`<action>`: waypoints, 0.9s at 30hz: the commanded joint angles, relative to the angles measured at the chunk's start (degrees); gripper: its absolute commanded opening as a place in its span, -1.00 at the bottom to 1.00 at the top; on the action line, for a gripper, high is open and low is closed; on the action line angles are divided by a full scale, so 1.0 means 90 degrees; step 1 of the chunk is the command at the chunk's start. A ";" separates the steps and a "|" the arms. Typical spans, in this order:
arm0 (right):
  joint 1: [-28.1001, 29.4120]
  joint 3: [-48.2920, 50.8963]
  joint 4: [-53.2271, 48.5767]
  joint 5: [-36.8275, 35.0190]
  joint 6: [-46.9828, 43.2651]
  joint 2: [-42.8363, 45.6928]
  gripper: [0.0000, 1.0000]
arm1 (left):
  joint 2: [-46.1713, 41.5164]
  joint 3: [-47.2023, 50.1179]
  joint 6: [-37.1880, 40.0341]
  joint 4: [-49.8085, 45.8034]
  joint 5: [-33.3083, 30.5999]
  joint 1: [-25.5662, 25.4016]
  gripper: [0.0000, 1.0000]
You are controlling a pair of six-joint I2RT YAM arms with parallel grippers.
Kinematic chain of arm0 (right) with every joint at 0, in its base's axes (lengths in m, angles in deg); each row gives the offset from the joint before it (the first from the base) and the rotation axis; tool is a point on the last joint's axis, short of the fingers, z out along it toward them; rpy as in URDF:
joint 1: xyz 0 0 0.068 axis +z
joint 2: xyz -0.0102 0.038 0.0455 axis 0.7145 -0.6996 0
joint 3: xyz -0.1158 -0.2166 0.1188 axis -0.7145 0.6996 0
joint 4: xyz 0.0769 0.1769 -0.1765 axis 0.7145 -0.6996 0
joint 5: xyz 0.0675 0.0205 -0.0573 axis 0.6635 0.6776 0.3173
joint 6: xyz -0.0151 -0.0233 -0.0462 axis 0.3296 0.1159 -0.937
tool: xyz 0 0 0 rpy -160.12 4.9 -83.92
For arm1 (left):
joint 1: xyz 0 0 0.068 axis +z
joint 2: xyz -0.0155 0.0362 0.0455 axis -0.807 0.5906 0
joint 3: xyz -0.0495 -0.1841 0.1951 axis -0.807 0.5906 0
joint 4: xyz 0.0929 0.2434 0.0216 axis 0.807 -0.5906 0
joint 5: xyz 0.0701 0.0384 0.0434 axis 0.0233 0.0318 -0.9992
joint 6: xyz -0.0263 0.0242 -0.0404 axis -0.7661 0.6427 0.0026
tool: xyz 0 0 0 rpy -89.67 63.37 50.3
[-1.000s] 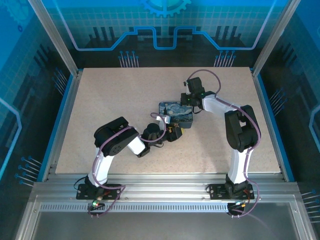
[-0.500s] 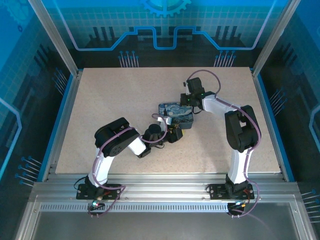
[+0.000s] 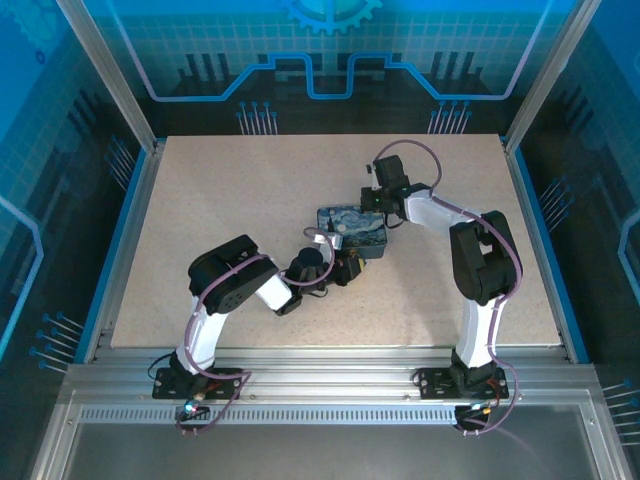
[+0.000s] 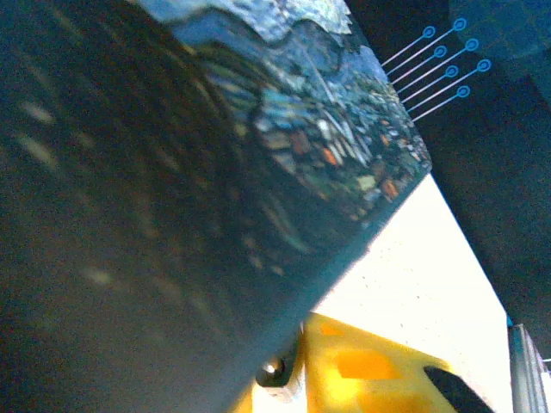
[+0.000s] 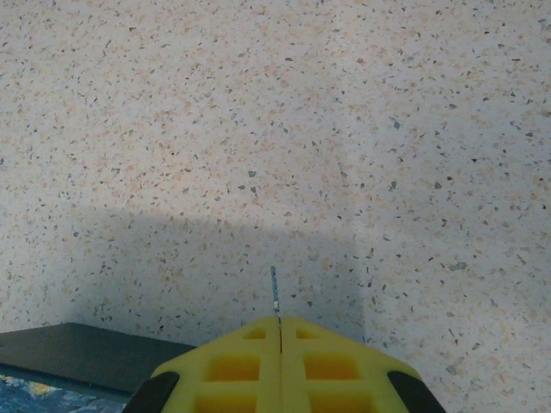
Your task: Unlock the padlock with the key
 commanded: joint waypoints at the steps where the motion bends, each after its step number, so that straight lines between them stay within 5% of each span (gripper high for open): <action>1: 0.0107 0.0181 -0.0445 0.0168 0.0051 0.0085 -1.00 | -0.0134 0.0034 0.0004 -0.0324 0.0077 0.0078 -0.72; 7: 0.0031 0.0209 -0.0440 0.0184 0.0018 0.0172 -1.00 | -0.0435 0.0053 0.0011 -0.0826 0.0462 0.0215 -0.84; 17: -0.0415 0.0180 -0.0378 0.0318 -0.0018 0.0338 -1.00 | -0.1149 -0.0314 0.0160 -0.3247 0.1618 0.0622 -0.92; 27: -0.0833 0.0446 -0.0219 0.0357 0.0106 0.0742 -1.00 | -0.1595 -0.0530 0.0224 -0.4168 0.1740 0.0691 -0.94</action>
